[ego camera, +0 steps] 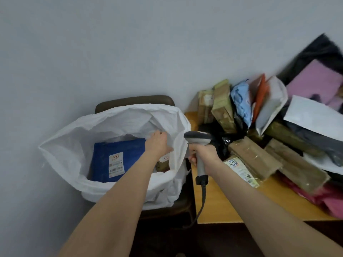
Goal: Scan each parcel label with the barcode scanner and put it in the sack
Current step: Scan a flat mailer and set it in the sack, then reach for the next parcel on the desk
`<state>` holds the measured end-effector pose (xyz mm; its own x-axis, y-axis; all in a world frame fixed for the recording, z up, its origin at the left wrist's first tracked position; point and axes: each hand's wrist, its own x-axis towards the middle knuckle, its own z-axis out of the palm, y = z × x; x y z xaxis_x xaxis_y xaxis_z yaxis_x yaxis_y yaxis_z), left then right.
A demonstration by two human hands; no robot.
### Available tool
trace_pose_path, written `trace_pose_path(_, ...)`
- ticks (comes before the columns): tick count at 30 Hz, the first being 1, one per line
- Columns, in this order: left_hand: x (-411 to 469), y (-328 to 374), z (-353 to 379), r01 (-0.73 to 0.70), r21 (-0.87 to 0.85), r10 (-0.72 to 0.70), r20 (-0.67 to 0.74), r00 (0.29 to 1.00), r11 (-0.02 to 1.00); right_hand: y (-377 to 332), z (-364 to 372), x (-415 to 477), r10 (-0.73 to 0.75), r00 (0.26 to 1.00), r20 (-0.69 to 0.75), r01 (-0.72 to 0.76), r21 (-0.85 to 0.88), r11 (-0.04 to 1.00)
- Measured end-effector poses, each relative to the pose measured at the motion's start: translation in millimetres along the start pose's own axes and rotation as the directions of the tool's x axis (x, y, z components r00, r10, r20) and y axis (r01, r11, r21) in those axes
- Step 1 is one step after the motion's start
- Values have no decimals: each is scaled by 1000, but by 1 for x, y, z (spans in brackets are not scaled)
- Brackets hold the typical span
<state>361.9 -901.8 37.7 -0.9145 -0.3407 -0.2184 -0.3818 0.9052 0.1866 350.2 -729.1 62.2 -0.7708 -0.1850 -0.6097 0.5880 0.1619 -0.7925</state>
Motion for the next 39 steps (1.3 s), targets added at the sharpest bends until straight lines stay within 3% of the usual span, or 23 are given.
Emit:
trace_pose_path(4, 0, 65, -6, -102, 47, 103, -22, 994, 994, -9, -59, -15, -21, 998, -54, 23, 35, 999)
trace_pose_path(15, -20, 289, 11, -161, -21, 160, -42, 986, 987, -28, -275, -27, -111, 978, -174, 136, 135, 982)
trace_pose_path(20, -18, 386, 23, -256, -39, 253, -63, 965, 966, -44, -367, -17, -130, 960, -249, 176, 174, 969)
trace_pose_path(31, 74, 514, 66, -529, 243, 543, 12, 839, 813, -81, -488, 57, -45, 922, -385, 190, 349, 917)
trace_pose_path(37, 136, 549, 97, -509, 512, 550, 84, 831, 692, -96, -524, 95, -9, 902, -431, 179, 355, 917)
trace_pose_path(39, 145, 551, 99, -532, 539, 610, 41, 791, 653, -97, -532, 104, 10, 901, -435, 168, 371, 913)
